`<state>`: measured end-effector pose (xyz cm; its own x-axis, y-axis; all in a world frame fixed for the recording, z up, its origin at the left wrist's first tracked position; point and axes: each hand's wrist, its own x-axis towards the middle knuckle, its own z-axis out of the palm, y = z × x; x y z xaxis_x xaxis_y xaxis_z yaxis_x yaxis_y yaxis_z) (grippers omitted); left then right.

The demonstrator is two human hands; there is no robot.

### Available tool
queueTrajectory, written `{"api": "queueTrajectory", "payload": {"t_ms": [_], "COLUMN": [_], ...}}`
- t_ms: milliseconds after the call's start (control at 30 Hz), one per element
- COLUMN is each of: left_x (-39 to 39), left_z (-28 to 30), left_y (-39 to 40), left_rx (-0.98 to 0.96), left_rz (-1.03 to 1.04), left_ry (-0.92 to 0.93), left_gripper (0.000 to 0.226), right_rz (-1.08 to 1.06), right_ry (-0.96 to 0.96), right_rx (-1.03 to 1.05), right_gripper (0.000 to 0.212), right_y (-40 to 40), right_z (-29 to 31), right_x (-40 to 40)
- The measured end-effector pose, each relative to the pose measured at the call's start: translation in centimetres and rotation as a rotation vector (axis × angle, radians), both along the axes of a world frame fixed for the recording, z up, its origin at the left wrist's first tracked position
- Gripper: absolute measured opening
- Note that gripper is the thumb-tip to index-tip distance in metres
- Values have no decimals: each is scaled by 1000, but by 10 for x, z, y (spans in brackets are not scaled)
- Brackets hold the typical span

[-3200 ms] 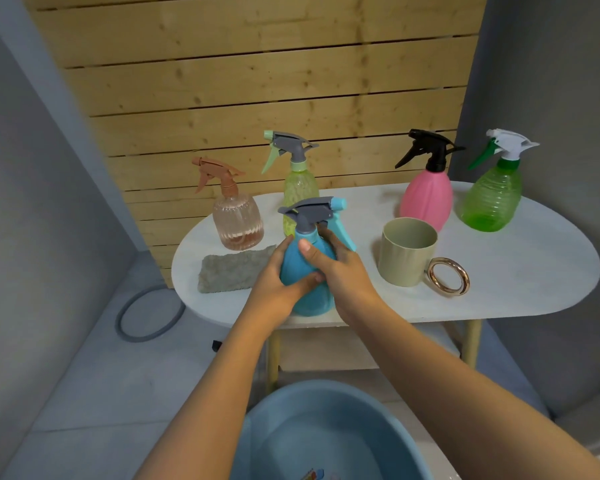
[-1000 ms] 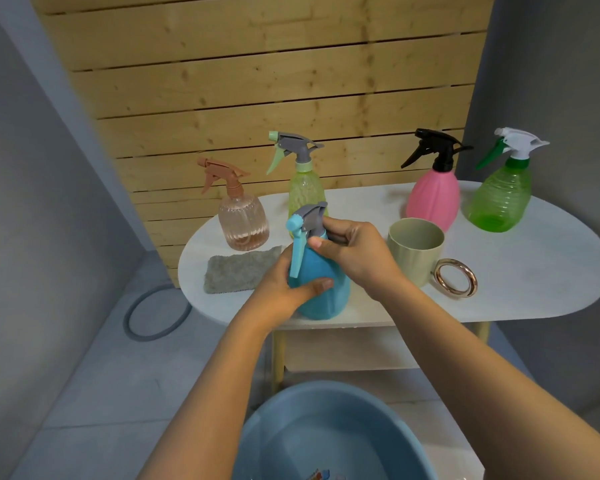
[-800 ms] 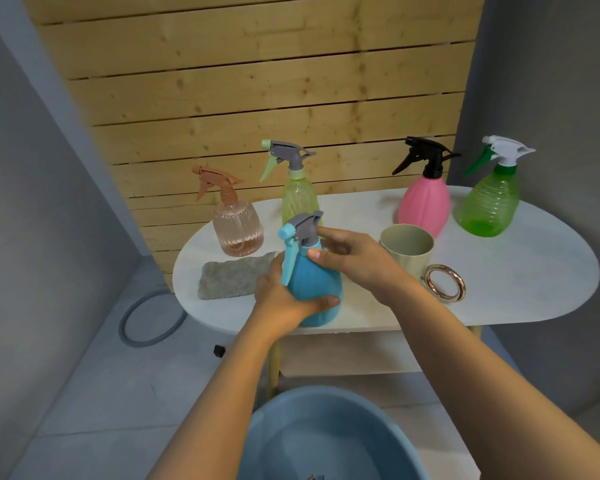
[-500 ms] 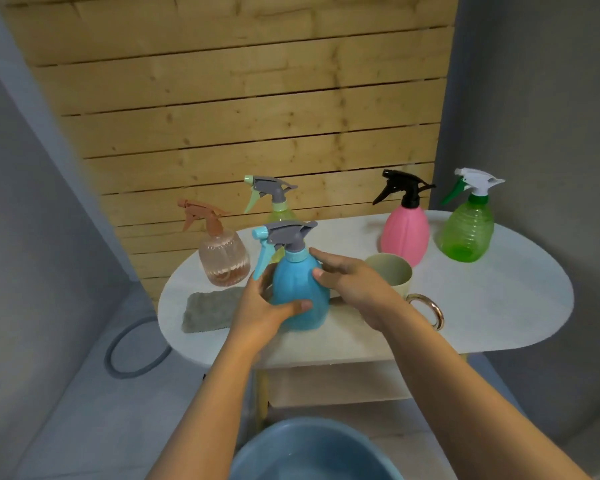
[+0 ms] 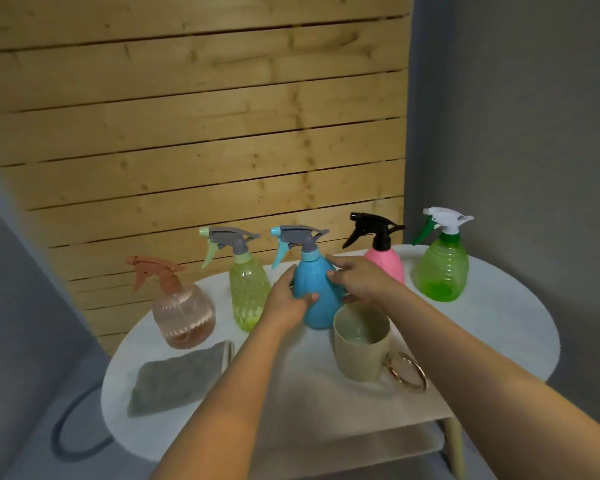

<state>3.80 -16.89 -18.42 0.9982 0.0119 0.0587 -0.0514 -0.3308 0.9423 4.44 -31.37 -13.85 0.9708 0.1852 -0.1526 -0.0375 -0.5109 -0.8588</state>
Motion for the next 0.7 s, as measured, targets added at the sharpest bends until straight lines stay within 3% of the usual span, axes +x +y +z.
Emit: {"api": "queueTrajectory", "payload": {"t_ms": [200, 367, 467, 567, 633, 700], "left_x": [16, 19, 13, 0, -6, -9], "left_z": [-13, -15, -10, -4, -4, -4], "left_y": [-2, -3, -10, -20, -24, -28], "left_rx": [21, 95, 155, 249, 209, 174], "left_rz": [-38, -18, 84, 250, 334, 352], "left_ry": [27, 97, 146, 122, 46, -6], "left_gripper": [52, 73, 76, 59, 44, 33], "right_rz": [10, -1, -242, -490, -610, -682], "right_ry": [59, 79, -39, -183, -244, -278], "right_rx": [16, 45, 56, 1, -40, -88], "right_gripper": [46, 41, 16, 27, 24, 45], "right_y": [-8, -11, -15, -26, -35, -43], "right_z": [-16, -22, -28, -36, -42, -50], "right_x": [18, 25, 22, 15, 13, 17]}}
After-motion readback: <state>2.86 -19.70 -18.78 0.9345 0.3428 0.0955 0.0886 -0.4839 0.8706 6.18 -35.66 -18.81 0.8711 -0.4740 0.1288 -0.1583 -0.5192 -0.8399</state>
